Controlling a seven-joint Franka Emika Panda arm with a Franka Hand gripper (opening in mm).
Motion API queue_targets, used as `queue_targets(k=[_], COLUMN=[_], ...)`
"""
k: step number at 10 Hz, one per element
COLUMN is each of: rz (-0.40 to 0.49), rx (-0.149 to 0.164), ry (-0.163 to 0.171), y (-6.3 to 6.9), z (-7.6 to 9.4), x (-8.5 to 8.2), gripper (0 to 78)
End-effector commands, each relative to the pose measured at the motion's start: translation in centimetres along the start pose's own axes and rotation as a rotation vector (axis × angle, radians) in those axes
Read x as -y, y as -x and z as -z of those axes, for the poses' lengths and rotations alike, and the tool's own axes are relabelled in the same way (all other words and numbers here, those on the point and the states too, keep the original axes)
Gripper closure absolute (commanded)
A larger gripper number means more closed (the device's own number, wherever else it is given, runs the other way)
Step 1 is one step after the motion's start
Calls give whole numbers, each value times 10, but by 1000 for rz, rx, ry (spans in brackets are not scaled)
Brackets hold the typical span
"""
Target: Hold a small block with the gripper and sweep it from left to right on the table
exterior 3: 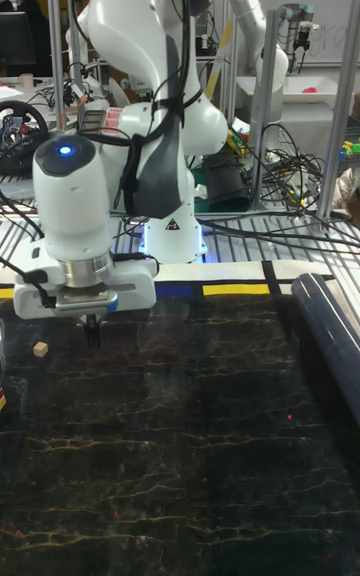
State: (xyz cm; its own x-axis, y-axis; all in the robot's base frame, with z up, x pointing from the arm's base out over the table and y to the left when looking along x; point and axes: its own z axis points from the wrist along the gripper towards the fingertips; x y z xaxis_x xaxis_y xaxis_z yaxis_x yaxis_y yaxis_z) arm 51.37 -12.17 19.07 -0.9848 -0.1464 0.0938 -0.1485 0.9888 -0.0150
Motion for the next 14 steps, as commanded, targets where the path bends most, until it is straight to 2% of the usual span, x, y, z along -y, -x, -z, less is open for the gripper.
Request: queue_targets(k=[1, 4, 8, 10, 11, 12, 13, 14], rz=[10, 10, -7, -24, -11, -2, 6, 2], rx=[-2, -3, -20, -15, -9, -1, 0, 1], ry=[-1, 5, 4, 3, 2, -1, -1, -6], y=[3, 3, 3, 3, 0, -10, -14, -27], z=[5, 5, 5, 5, 0, -10, -14, -22], x=[7, 7, 7, 7, 15, 37, 49, 75], gripper=[776, 776, 776, 776, 776, 776, 776, 776])
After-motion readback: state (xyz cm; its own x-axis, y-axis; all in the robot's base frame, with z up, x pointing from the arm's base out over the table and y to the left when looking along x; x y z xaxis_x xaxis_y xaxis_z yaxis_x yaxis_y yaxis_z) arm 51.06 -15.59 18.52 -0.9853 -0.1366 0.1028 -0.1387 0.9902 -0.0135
